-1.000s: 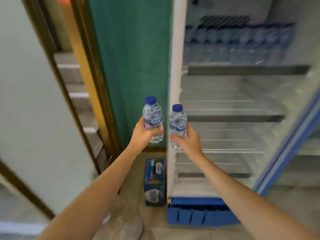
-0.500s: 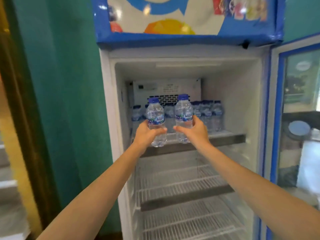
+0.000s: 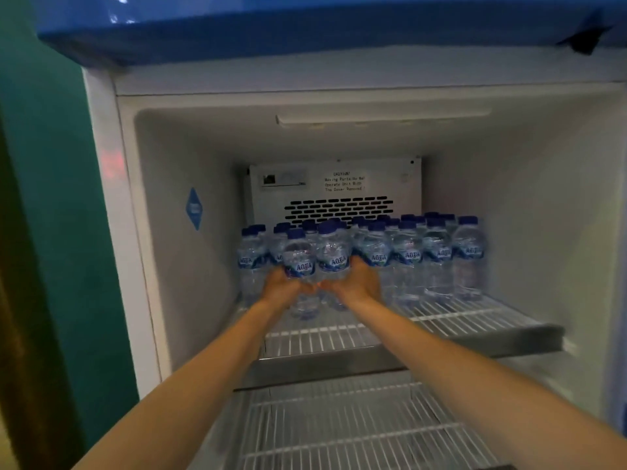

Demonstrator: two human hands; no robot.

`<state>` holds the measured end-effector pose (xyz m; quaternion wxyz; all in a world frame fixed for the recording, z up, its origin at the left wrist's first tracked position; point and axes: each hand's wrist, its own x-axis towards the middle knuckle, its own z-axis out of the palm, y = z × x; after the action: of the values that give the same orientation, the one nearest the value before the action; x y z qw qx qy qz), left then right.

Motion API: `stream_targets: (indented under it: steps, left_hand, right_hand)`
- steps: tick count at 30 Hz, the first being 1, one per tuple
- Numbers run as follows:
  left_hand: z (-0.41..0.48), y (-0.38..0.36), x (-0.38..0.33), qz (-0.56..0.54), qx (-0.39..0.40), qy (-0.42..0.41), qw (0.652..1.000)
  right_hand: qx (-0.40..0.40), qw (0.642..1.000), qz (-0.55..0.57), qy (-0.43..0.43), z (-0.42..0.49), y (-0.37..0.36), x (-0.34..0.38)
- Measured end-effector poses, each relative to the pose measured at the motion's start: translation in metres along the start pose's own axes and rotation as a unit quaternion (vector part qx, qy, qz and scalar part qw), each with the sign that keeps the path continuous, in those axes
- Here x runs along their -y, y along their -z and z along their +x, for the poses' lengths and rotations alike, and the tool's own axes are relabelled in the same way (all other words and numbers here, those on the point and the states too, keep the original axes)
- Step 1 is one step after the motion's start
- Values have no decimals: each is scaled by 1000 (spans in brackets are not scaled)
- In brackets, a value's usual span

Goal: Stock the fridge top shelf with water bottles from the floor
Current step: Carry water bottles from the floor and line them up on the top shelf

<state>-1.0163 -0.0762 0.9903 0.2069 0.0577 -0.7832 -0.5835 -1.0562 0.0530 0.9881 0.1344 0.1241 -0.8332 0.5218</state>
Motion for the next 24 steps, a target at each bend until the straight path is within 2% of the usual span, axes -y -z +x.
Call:
stream_targets:
  steps: [9, 19, 24]
  left_hand:
    - [25, -11, 8, -30, 34, 3, 999]
    - [24, -19, 22, 112, -8, -73, 991]
    - [25, -17, 21, 139, -13, -59, 988]
  right_hand:
    - [-19, 997, -80, 2, 12, -6, -9]
    - [-52, 990, -131, 11, 13, -14, -12]
    - [-58, 984, -167, 10, 9, -10, -12]
